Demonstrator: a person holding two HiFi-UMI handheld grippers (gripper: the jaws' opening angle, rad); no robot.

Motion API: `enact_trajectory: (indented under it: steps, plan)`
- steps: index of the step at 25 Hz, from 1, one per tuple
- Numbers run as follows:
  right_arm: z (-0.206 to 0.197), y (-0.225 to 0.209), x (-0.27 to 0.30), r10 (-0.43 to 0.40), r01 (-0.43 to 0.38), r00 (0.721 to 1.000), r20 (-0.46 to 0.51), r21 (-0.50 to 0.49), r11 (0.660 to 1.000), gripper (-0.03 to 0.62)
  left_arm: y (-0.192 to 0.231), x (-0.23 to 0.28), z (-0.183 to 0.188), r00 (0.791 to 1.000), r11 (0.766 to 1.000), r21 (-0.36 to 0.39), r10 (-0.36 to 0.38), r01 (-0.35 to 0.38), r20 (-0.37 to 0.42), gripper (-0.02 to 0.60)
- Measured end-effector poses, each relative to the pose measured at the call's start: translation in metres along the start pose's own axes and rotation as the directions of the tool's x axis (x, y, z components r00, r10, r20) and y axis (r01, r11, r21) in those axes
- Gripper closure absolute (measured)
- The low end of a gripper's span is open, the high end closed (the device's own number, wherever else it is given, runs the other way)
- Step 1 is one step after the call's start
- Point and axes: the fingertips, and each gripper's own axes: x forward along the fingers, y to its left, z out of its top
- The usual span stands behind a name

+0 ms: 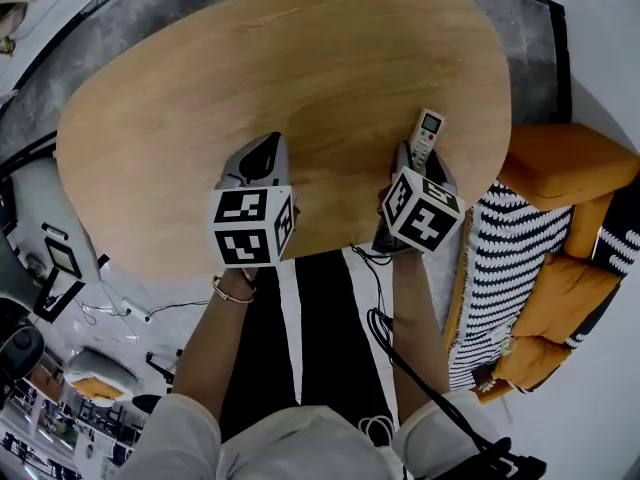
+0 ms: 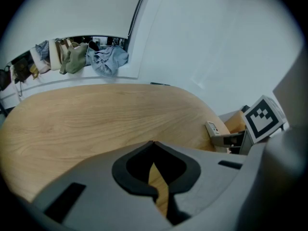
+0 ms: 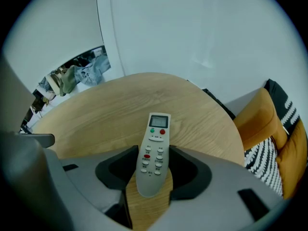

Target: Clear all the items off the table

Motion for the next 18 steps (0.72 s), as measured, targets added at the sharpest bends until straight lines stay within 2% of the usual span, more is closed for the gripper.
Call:
enact_trajectory:
  steps: [9,18]
  plan:
    - [0.004,0.048,-0.013,0.066,-0.064,0.998,0.014,-0.095,0.993,0.379,0.033,-0.027,-0.009,0.999,0.995,-0.087,0.044,-0.041,0.031,0.574]
    - [-0.001,0.138,-0.03,0.16,-0.153,0.987,0.01,-0.24,0.959,0.379,0.1,-0.08,-0.03,0.988,0.971,-0.213,0.13,-0.111,0.082,0.574]
